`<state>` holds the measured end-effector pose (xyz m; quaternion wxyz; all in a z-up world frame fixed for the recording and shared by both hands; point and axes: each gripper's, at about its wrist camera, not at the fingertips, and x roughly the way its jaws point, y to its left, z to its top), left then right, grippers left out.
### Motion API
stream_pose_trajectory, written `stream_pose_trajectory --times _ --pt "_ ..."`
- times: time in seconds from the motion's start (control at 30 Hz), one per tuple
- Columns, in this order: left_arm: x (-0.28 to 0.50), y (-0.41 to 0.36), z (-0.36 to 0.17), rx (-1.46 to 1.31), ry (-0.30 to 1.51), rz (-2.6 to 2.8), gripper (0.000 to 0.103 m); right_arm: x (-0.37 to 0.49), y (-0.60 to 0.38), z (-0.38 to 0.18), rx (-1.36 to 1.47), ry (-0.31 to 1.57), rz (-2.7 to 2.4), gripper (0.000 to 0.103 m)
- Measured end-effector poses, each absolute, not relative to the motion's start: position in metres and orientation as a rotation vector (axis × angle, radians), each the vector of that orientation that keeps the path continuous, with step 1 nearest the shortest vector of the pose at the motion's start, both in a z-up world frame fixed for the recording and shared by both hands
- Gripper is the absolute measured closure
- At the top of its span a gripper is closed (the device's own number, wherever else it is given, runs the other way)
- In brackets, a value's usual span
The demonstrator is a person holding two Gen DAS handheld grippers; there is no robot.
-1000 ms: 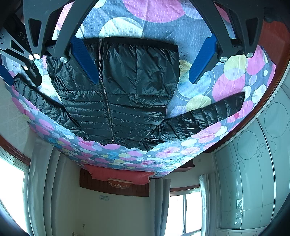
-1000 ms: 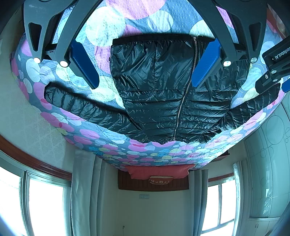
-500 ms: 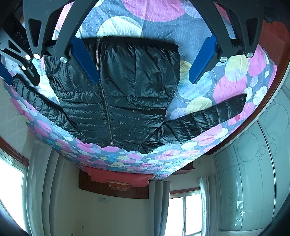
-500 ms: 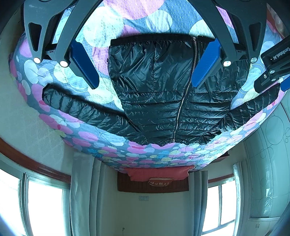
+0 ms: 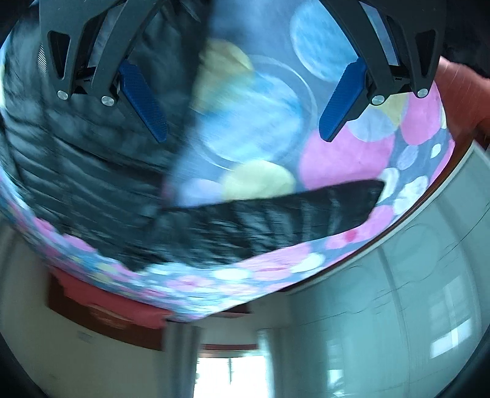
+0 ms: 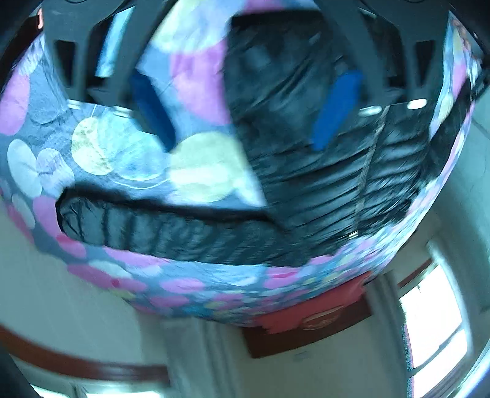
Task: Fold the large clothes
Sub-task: 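Grasp the sleeve cuff with the right tool and fold it across the jacket body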
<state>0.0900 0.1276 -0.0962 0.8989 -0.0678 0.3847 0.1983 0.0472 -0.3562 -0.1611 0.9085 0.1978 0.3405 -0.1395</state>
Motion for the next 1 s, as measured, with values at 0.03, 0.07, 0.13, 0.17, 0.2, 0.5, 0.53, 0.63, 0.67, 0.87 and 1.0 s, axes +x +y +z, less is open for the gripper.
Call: stream_pose_trajectory --times 0.03,0.07,0.13,0.17,0.2,0.5,0.53,0.63,0.67,0.87,1.0 --pt "0.098 0.137 -0.101 -0.150 0.804 0.439 0.004 0.051 -0.369 -0.165 0.436 0.708 -0.314 0.033" --pt "0.102 0.147 -0.108 -0.161 0.811 0.476 0.004 0.054 -0.389 -0.171 0.482 0.702 -0.339 0.033" --pt "0.114 0.168 -0.120 -0.196 0.840 0.524 0.004 0.054 -0.422 -0.180 0.568 0.675 -0.372 0.033" --pt "0.118 0.175 -0.126 -0.214 0.855 0.538 0.004 0.053 -0.438 -0.185 0.615 0.660 -0.386 0.033" --pt "0.121 0.183 -0.132 -0.238 0.870 0.556 0.004 0.052 -0.451 -0.190 0.660 0.648 -0.395 0.033" --pt "0.129 0.213 -0.171 -0.347 0.912 0.644 0.004 0.030 -0.556 -0.254 1.048 0.487 -0.459 0.025" --pt "0.131 0.209 -0.170 -0.331 0.915 0.647 0.004 0.027 -0.566 -0.260 1.093 0.416 -0.444 0.021" --pt "0.136 0.206 -0.173 -0.303 0.927 0.656 0.004 0.024 -0.577 -0.262 1.126 0.298 -0.463 0.017" --pt "0.137 0.208 -0.174 -0.300 0.926 0.658 0.004 0.026 -0.579 -0.261 1.116 0.278 -0.477 0.017" --pt "0.138 0.206 -0.175 -0.272 0.931 0.679 0.004 0.030 -0.587 -0.264 1.103 0.274 -0.539 0.074" --pt "0.138 0.204 -0.176 -0.260 0.932 0.689 0.004 0.037 -0.602 -0.269 1.133 0.282 -0.531 0.090"
